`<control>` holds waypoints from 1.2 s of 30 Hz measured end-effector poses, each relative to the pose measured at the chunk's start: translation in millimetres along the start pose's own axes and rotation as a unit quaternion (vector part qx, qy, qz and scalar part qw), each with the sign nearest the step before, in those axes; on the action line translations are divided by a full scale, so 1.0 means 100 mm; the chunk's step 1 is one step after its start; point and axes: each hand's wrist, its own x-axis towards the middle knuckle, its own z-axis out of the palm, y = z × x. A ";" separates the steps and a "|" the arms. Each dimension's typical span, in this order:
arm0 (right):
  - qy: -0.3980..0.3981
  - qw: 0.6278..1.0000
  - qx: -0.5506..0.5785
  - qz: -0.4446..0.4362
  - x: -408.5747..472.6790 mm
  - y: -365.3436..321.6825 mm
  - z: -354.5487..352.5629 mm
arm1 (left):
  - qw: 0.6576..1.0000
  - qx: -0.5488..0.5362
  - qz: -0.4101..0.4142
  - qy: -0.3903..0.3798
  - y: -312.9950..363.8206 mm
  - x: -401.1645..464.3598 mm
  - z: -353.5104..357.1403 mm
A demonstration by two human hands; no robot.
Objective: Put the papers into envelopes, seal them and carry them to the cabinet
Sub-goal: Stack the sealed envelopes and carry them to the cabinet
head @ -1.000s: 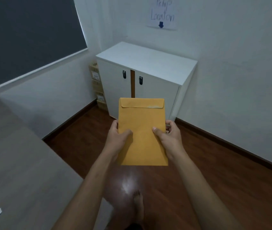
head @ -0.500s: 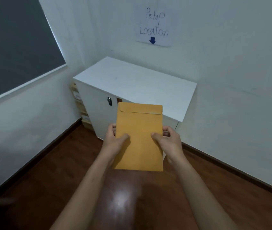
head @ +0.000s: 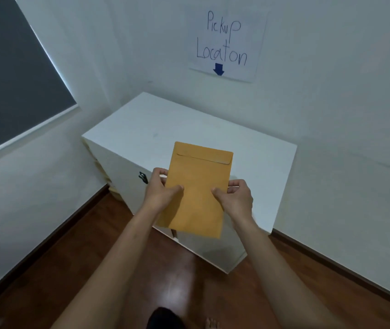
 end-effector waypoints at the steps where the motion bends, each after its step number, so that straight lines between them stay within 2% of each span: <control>1: 0.004 1.000 -0.005 0.000 0.12 -0.03 0.04 | 1.000 0.013 0.005 -0.004 0.04 0.14 0.02; 5: 0.018 0.999 -0.025 0.018 0.58 -0.14 0.29 | 0.997 0.065 0.037 -0.020 0.12 0.77 0.06; 16: 0.120 0.985 -0.103 0.067 1.49 -0.33 1.29 | 0.974 0.180 0.092 -0.101 0.04 2.44 0.02; 26: 0.139 0.963 -0.212 0.087 1.85 -0.36 1.58 | 0.946 0.275 0.102 -0.134 0.04 2.92 0.09; 34: 0.143 0.946 -0.285 0.058 1.91 -0.35 1.63 | 0.940 0.297 0.115 -0.123 0.00 2.94 0.11; 36: 0.147 0.947 -0.280 0.056 1.91 -0.35 1.62 | 0.930 0.319 0.147 -0.110 0.00 2.89 0.11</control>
